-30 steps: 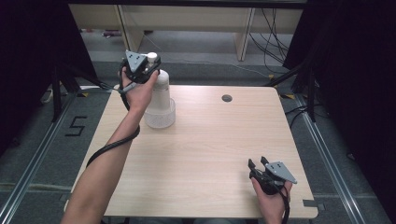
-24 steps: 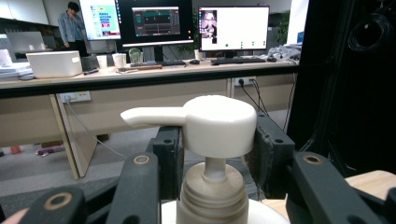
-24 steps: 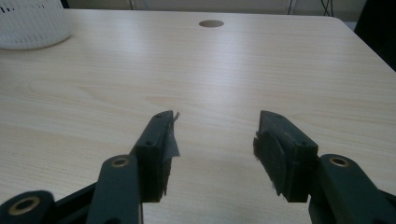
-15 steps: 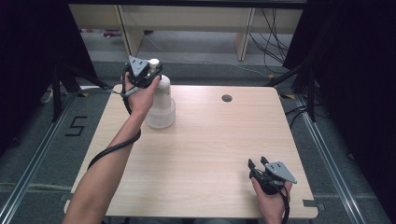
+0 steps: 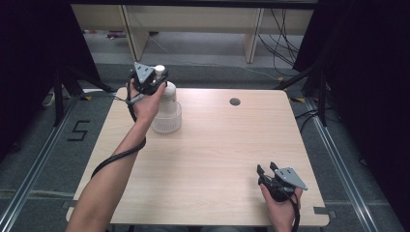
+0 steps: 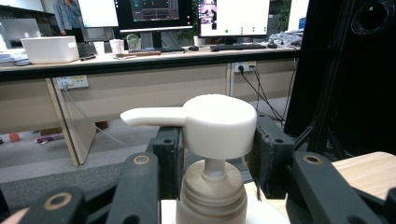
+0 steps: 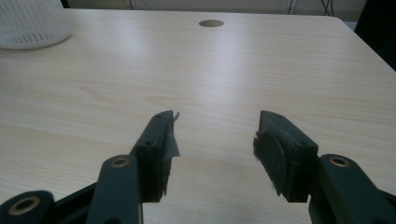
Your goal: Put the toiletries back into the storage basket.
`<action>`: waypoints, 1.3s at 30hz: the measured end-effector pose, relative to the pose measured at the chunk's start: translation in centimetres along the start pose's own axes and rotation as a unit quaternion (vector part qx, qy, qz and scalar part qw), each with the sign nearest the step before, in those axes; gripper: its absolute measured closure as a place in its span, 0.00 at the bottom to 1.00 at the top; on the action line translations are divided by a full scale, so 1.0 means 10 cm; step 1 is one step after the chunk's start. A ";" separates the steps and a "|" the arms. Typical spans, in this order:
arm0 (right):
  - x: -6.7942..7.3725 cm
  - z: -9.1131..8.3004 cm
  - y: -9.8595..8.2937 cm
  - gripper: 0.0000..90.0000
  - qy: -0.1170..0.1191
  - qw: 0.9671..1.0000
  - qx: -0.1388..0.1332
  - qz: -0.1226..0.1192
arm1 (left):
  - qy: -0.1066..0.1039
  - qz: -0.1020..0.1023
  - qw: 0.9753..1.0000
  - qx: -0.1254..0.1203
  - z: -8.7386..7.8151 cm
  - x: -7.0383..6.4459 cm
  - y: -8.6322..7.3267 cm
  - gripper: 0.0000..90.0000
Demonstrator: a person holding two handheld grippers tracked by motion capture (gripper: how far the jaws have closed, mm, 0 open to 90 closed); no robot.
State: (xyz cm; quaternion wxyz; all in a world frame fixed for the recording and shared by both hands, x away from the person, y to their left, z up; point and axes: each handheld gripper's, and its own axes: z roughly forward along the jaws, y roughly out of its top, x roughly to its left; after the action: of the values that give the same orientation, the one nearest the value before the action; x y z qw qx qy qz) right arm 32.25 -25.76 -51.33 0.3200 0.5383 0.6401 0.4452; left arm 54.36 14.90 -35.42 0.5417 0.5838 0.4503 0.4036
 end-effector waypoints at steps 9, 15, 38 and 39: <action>-0.01 0.01 0.00 0.53 0.000 1.000 -0.003 -0.005 | 0.000 0.000 1.000 0.004 0.00 0.00 -0.04 0.65; 0.00 0.00 0.00 0.53 -0.002 1.000 0.000 -0.004 | -0.001 -0.005 1.000 0.007 0.01 -0.01 -0.08 0.65; 0.01 0.00 0.00 0.53 -0.005 1.000 0.002 -0.003 | 0.004 -0.010 1.000 0.012 0.01 0.03 -0.19 0.65; -0.02 -0.01 0.01 0.53 -0.005 1.000 0.001 -0.022 | 0.004 -0.010 1.000 0.012 0.01 0.03 -0.20 0.65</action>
State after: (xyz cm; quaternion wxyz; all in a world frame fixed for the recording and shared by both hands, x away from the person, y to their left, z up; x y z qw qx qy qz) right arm 32.27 -25.99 -51.26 0.3320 0.5264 0.6509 0.4348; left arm 54.39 15.17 -37.38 0.5370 0.5844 0.4626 0.3951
